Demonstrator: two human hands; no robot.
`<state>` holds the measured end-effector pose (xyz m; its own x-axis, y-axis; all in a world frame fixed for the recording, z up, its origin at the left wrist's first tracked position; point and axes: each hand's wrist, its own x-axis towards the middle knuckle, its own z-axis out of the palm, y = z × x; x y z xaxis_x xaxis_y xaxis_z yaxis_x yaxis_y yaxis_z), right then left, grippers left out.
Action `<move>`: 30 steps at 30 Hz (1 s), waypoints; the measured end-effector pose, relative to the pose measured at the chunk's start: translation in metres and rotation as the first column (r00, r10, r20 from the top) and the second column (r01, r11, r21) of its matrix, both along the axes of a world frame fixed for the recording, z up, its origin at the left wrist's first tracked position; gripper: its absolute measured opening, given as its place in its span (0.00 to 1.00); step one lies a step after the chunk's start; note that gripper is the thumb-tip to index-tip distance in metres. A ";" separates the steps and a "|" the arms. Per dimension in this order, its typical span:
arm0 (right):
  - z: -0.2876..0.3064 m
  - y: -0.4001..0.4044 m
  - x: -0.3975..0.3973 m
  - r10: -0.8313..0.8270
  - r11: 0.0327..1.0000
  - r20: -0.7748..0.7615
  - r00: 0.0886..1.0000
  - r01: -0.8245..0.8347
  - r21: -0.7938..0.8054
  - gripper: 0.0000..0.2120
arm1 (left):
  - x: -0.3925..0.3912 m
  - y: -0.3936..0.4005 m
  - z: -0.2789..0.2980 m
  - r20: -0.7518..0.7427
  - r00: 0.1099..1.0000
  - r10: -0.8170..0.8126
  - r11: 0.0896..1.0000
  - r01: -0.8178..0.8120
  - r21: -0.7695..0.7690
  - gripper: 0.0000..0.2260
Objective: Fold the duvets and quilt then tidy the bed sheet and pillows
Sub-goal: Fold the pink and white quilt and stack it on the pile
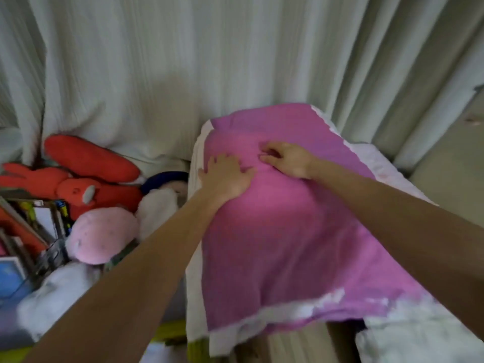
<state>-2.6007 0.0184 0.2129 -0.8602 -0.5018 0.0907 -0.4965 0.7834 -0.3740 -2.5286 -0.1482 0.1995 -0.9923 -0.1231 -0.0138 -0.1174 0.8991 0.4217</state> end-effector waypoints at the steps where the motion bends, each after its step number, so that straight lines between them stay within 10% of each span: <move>1: -0.001 0.011 0.011 -0.013 0.999 -0.008 1.000 0.013 -0.039 0.20 | 0.017 0.013 0.004 -0.046 0.998 -0.052 0.997 0.049 -0.057 0.28; 8: -0.053 0.133 0.151 0.033 0.999 -0.333 0.942 -0.039 -0.012 0.33 | 0.175 0.116 -0.058 -0.155 0.853 -0.499 0.736 0.323 -0.595 0.51; 13: -0.105 0.182 0.206 0.238 0.912 -0.433 0.870 -0.047 0.407 0.50 | 0.167 0.111 -0.098 -0.193 0.901 -0.388 0.679 0.137 -0.722 0.49; 18: -0.169 0.199 0.215 0.215 0.877 -0.546 0.810 0.086 0.473 0.59 | 0.150 0.133 -0.117 -0.242 0.911 -0.335 0.657 0.041 -0.753 0.49; 26: -0.231 0.194 0.168 0.252 0.867 -0.765 0.592 0.213 0.451 0.35 | 0.178 0.154 -0.197 -0.354 0.756 -0.550 0.616 0.080 -0.784 0.49; 30: -0.229 0.194 0.140 0.236 0.912 -0.830 0.505 0.180 0.369 0.28 | 0.172 0.162 -0.250 -0.277 0.834 -0.477 0.599 0.078 -0.797 0.55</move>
